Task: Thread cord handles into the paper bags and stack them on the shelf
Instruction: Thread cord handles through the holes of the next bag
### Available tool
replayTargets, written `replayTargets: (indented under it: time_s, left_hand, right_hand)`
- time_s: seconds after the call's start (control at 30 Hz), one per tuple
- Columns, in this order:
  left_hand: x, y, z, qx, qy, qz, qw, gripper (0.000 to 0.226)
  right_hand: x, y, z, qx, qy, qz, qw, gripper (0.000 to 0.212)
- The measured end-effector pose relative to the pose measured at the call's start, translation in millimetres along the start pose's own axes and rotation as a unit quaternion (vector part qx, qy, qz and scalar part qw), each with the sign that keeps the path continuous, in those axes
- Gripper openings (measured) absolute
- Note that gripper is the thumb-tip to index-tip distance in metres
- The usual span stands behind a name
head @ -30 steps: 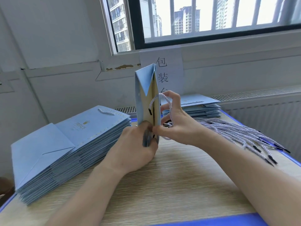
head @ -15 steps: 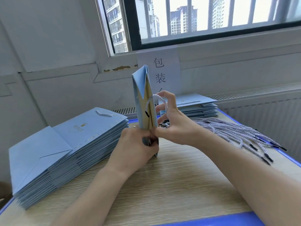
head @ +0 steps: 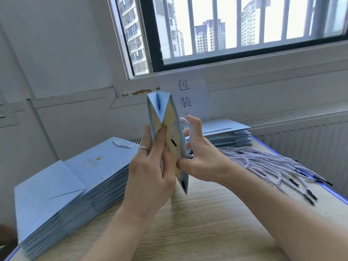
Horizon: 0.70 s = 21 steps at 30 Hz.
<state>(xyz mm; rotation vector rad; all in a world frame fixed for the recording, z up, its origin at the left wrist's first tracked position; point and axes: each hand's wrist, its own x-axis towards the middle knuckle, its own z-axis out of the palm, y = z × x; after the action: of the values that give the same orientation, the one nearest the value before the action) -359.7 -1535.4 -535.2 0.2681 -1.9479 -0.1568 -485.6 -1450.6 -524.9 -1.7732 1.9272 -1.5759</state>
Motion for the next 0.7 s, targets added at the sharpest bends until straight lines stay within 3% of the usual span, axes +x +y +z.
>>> replayTargets:
  time_s: [0.13, 0.37, 0.6, 0.7]
  left_hand:
    - [13, 4, 6, -0.028, 0.06, 0.019, 0.998, 0.022]
    - [15, -8, 10, 0.025, 0.04, 0.03, 0.998, 0.008]
    - [5, -19, 7, 0.025, 0.049, 0.013, 0.998, 0.008]
    - [0, -22, 6, 0.023, 0.005, -0.008, 1.0, 0.01]
  right_hand:
    - [-2, -2, 6, -0.042, 0.002, -0.011, 0.999, 0.081]
    - [-3, 1, 8, -0.052, -0.019, -0.012, 0.998, 0.083]
    - [-4, -1, 3, -0.029, -0.015, 0.02, 0.999, 0.082]
    - [-3, 2, 5, -0.018, -0.022, 0.026, 0.999, 0.086]
